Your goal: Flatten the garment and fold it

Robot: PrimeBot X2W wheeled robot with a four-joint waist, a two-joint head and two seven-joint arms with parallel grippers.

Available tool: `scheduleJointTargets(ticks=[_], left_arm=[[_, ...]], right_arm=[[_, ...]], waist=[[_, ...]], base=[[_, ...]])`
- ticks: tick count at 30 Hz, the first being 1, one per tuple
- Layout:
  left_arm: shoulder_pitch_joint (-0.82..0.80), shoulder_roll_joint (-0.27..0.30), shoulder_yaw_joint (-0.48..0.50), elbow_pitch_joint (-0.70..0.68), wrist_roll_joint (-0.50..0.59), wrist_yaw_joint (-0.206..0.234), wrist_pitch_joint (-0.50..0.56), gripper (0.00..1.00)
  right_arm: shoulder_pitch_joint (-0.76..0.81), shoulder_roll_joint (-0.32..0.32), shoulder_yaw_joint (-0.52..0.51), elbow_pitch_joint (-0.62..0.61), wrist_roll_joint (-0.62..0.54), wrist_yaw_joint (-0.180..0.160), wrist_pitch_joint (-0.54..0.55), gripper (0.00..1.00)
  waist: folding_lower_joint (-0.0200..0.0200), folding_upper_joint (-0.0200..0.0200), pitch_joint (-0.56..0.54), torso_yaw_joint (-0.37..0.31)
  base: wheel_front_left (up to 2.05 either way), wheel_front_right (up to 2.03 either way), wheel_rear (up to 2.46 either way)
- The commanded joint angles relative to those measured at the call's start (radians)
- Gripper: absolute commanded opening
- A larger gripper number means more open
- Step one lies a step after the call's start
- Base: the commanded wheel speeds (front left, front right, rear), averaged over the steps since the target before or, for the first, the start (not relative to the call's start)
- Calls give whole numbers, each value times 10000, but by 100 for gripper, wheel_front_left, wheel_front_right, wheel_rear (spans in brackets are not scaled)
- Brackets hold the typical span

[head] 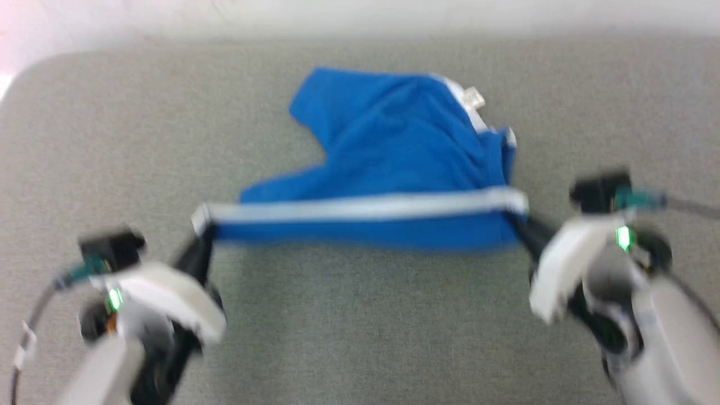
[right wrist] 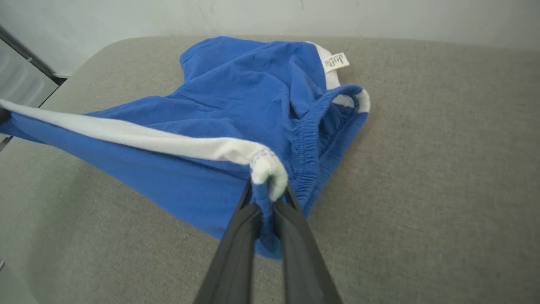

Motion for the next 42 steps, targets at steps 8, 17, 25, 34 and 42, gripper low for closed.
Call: scheduleJointTargets(ticks=[8,17,25,34,42], left_arm=[[2438,413,-397,-170,-597,1188,1654,0],[3652,535,-115,-1001,-1364,1603,2209,0],[1515,692,-15,-1336,-537,1201,1671,0],[-2366,447,-792,592,228,-318,2004,0],[-5024,-123,-1395,2824,750,-1395,2048,0]], right_arm=[[3436,71,-816,-1052,-699,-23,2774,0],[4899,623,-1446,-2409,-936,-23,4454,0],[4162,993,-1902,-3211,-1209,-23,4167,0],[2748,1235,-2130,-3541,-1617,-23,4266,0],[1748,1407,-2142,-3471,-1931,-23,4219,0]], waist=[[4,0,-967,179],[4,0,-1070,167],[4,0,-500,-79],[4,0,927,-740],[4,0,2225,-1349]], base=[[0,0,0],[0,0,0],[0,0,0],[0,0,0],[0,0,0]])
